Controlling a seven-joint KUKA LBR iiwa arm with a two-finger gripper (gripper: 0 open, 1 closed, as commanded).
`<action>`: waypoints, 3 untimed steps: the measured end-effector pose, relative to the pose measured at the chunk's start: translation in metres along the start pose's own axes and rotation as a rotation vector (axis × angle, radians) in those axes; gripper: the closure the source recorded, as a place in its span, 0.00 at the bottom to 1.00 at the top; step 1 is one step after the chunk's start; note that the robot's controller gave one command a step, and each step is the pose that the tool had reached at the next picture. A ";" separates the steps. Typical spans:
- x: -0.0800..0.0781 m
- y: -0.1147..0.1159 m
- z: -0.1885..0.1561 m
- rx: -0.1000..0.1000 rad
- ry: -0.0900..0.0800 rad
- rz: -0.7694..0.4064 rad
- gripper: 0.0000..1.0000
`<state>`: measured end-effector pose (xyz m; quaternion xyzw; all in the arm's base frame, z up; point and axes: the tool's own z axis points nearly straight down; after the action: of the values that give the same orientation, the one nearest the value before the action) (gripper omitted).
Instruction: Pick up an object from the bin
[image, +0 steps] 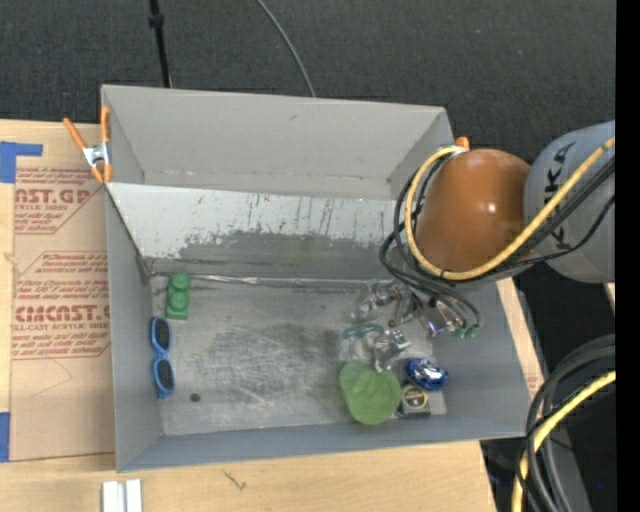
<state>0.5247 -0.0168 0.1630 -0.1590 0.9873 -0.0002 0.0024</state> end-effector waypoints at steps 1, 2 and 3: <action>0.001 0.000 0.001 -0.002 0.003 0.001 0.00; 0.038 0.003 0.081 -0.003 0.005 0.004 0.00; 0.017 0.082 0.078 -0.002 -0.009 -0.062 0.00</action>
Offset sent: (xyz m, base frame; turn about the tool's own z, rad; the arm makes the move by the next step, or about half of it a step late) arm 0.0000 0.0000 0.0000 0.0000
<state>0.4837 0.0556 0.0845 -0.1894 0.9819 0.0014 0.0066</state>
